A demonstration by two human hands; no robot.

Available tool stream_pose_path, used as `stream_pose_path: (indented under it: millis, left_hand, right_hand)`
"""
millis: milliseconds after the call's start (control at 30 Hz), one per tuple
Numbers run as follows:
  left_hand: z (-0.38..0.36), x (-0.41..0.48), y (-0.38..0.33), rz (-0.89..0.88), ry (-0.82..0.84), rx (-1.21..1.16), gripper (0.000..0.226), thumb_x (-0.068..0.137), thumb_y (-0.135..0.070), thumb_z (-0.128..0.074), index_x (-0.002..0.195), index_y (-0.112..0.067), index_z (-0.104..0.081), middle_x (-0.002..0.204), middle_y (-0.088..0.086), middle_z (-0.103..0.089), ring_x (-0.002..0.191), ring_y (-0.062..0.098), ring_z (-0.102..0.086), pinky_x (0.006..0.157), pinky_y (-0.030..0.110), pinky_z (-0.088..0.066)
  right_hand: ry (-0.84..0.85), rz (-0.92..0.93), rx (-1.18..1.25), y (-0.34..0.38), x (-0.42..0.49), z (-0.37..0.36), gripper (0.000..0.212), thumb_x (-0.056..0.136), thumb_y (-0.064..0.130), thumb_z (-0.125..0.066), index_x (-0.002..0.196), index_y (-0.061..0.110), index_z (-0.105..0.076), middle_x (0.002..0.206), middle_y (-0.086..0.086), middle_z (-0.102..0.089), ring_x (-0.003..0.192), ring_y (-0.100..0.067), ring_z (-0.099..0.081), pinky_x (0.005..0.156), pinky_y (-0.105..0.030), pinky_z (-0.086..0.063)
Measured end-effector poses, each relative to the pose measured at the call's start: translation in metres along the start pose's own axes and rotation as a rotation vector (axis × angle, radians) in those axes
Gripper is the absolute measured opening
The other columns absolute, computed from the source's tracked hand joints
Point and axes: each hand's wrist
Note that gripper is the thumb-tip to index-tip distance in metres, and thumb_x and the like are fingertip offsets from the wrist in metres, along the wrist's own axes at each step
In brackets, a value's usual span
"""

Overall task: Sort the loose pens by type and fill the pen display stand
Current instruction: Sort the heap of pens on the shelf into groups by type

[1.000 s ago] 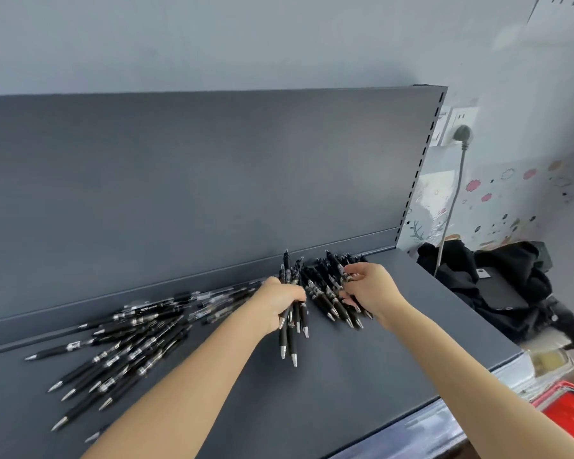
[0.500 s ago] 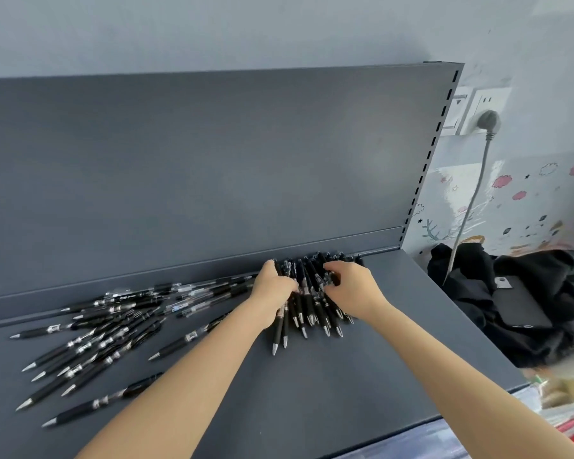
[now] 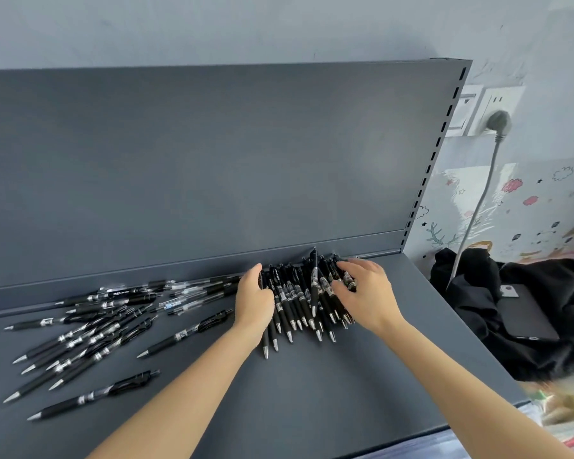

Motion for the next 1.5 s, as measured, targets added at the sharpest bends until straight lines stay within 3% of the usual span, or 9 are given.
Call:
stream_pose_path:
  millis: [133, 400, 600, 733, 867, 1033, 1200, 1333, 1500]
  left_hand:
    - [-0.013, 0.001, 0.000, -0.029, -0.132, 0.023, 0.067, 0.086, 0.014, -0.030, 0.148, -0.013, -0.031, 0.156, 0.001, -0.026, 0.145, 0.016, -0.021, 0.119, 0.034, -0.018]
    - [-0.016, 0.010, 0.006, -0.059, -0.219, 0.017, 0.050, 0.095, -0.001, -0.036, 0.145, -0.009, -0.038, 0.157, 0.000, -0.026, 0.143, 0.015, -0.023, 0.117, 0.035, -0.022]
    - [-0.002, 0.004, 0.003, -0.103, -0.034, -0.114, 0.046, 0.100, -0.014, -0.034, 0.145, -0.020, -0.038, 0.151, -0.006, -0.036, 0.139, 0.010, -0.030, 0.115, 0.027, -0.021]
    - [0.020, 0.015, 0.008, -0.212, -0.035, 0.199, 0.046, 0.093, 0.001, -0.036, 0.134, -0.012, -0.053, 0.149, -0.002, -0.038, 0.140, 0.012, -0.030, 0.110, 0.021, -0.021]
    - [0.048, 0.028, 0.014, -0.356, -0.128, 0.510, 0.036, 0.083, 0.005, -0.046, 0.108, -0.011, -0.067, 0.118, 0.000, -0.060, 0.116, 0.022, -0.049, 0.089, 0.023, -0.036]
    - [0.084, 0.046, 0.030, -0.309, 0.073, 1.078, 0.042, 0.095, -0.024, -0.046, 0.136, -0.020, -0.047, 0.140, -0.002, -0.045, 0.128, 0.026, -0.039, 0.104, 0.039, -0.033]
    - [0.101, 0.050, 0.030, -0.437, 0.139, 1.149, 0.041, 0.098, -0.023, -0.048, 0.138, -0.022, -0.043, 0.142, -0.002, -0.041, 0.128, 0.024, -0.037, 0.105, 0.038, -0.033]
    - [0.122, 0.056, 0.024, -0.376, 0.276, 1.156, 0.047, 0.096, -0.025, -0.051, 0.141, -0.021, -0.040, 0.141, 0.003, -0.041, 0.130, 0.026, -0.036, 0.104, 0.042, -0.035]
    - [0.144, 0.059, 0.020, -0.374, 0.399, 1.169, 0.048, 0.088, -0.027, -0.059, 0.134, -0.023, -0.047, 0.129, -0.003, -0.049, 0.121, 0.020, -0.045, 0.101, 0.036, -0.035]
  right_hand:
    - [0.089, -0.172, 0.095, -0.007, 0.004, 0.002, 0.064, 0.090, 0.044, -0.055, 0.146, 0.019, -0.036, 0.150, -0.010, -0.034, 0.143, -0.026, -0.021, 0.113, -0.038, -0.027]
    - [0.146, -0.120, 0.126, -0.011, 0.002, 0.004, 0.062, 0.092, 0.036, -0.054, 0.147, 0.017, -0.032, 0.154, -0.006, -0.028, 0.144, -0.017, -0.019, 0.110, -0.028, -0.024]
    - [0.129, -0.100, 0.077, -0.013, 0.001, 0.002, 0.059, 0.093, 0.034, -0.053, 0.147, 0.018, -0.033, 0.156, -0.007, -0.022, 0.143, -0.018, -0.023, 0.108, -0.026, -0.025]
    - [0.117, -0.105, 0.056, -0.012, 0.002, -0.001, 0.057, 0.093, 0.033, -0.053, 0.145, 0.017, -0.037, 0.156, -0.007, -0.023, 0.141, -0.022, -0.026, 0.109, -0.029, -0.027]
    - [0.033, -0.098, 0.068, -0.009, 0.000, -0.004, 0.050, 0.093, 0.030, -0.054, 0.139, 0.013, -0.045, 0.151, -0.008, -0.033, 0.141, -0.023, -0.026, 0.109, -0.030, -0.026]
    - [-0.042, 0.001, 0.074, 0.009, -0.005, -0.007, 0.042, 0.093, 0.026, -0.055, 0.132, 0.012, -0.053, 0.146, -0.006, -0.039, 0.136, -0.021, -0.033, 0.105, -0.024, -0.029]
    - [0.014, 0.127, 0.004, 0.040, -0.015, -0.021, 0.039, 0.093, 0.020, -0.053, 0.130, 0.009, -0.055, 0.145, -0.007, -0.040, 0.135, -0.020, -0.035, 0.105, -0.022, -0.028]
    - [0.112, 0.184, -0.057, 0.067, -0.027, -0.035, 0.037, 0.095, 0.020, -0.050, 0.130, 0.008, -0.055, 0.146, -0.010, -0.039, 0.130, -0.023, -0.041, 0.103, -0.019, -0.027]
    - [0.175, 0.227, -0.060, 0.097, -0.037, -0.052, 0.036, 0.095, 0.019, -0.050, 0.130, 0.010, -0.055, 0.143, -0.005, -0.041, 0.091, -0.020, -0.055, 0.087, -0.016, -0.035]
Point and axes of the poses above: each hand's wrist, its own x-axis towards the middle knuckle, its own z-axis out of the back of the hand, y = z × x
